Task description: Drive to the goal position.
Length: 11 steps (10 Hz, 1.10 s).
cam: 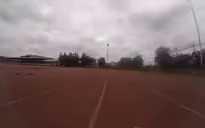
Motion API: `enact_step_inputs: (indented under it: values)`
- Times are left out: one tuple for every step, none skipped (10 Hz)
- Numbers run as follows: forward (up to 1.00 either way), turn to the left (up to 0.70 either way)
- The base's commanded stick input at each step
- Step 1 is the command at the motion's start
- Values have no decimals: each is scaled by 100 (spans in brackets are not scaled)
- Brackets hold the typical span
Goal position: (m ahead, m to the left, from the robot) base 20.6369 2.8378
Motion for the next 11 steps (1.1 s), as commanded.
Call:
enact_step_inputs:
  values:
    - [70, 0]
    - [70, 0]
    - [70, 0]
    - [70, 0]
    - [70, 0]
    - [70, 0]
    - [70, 0]
    - [70, 0]
    - [70, 0]
    - [70, 0]
    - [70, 0]
